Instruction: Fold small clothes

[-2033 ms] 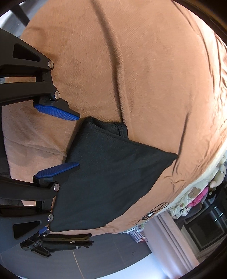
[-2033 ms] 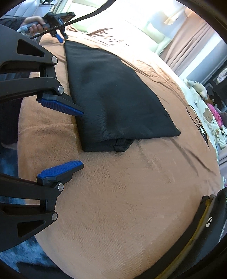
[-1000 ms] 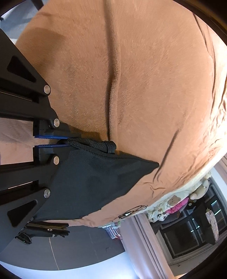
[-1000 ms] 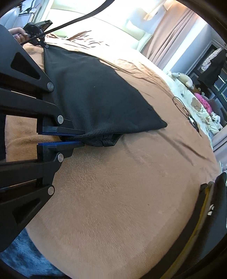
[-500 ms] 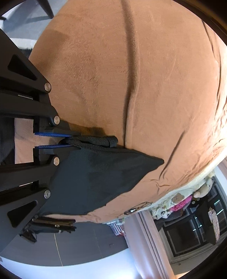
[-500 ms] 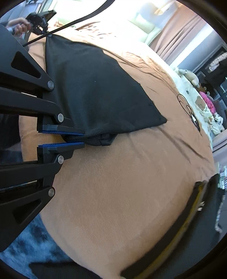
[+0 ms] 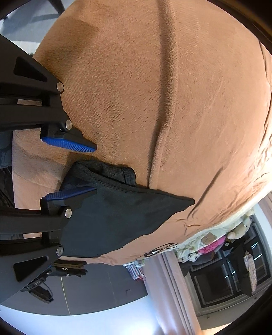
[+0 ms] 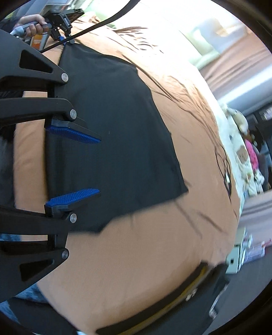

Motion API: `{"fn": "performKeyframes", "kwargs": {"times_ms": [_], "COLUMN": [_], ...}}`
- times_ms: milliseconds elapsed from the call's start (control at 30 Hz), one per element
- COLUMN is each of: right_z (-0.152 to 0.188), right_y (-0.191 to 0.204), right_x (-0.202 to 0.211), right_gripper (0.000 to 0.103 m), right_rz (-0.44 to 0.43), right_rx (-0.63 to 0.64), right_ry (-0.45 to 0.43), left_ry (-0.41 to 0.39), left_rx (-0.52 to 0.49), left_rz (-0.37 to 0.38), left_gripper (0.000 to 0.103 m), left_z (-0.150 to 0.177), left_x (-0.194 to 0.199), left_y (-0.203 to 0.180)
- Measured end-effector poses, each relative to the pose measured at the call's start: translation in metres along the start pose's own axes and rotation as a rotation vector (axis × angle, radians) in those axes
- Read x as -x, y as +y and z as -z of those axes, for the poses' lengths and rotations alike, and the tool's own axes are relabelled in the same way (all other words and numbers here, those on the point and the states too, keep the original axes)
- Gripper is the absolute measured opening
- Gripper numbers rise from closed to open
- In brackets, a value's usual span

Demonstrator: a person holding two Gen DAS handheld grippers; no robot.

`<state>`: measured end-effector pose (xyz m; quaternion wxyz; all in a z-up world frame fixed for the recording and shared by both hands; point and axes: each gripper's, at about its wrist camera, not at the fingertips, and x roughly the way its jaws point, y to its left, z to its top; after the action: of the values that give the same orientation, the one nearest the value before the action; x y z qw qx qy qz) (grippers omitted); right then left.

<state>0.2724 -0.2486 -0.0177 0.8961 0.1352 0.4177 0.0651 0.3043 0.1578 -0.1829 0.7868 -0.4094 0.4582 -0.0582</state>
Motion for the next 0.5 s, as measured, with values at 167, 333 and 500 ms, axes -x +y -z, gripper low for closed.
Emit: {"fn": "performKeyframes", "kwargs": {"times_ms": [167, 333, 500], "right_z": [-0.013, -0.027, -0.038], "right_y": [0.031, 0.057, 0.08], "right_x": [-0.043, -0.081, -0.11], "right_gripper": [0.043, 0.038, 0.029], "right_rz": [-0.025, -0.046, -0.059], "right_rx": [0.063, 0.119, 0.181], "right_ry": [0.046, 0.087, 0.121], "left_ry": [-0.004, -0.014, -0.021], "left_rx": [0.033, 0.028, 0.033], "left_rz": [0.024, 0.019, 0.016], "left_gripper": [0.035, 0.035, 0.035], "left_z": [0.006, 0.002, -0.005], "left_x": [-0.002, -0.007, -0.013], "left_y": [-0.002, -0.005, -0.008]}}
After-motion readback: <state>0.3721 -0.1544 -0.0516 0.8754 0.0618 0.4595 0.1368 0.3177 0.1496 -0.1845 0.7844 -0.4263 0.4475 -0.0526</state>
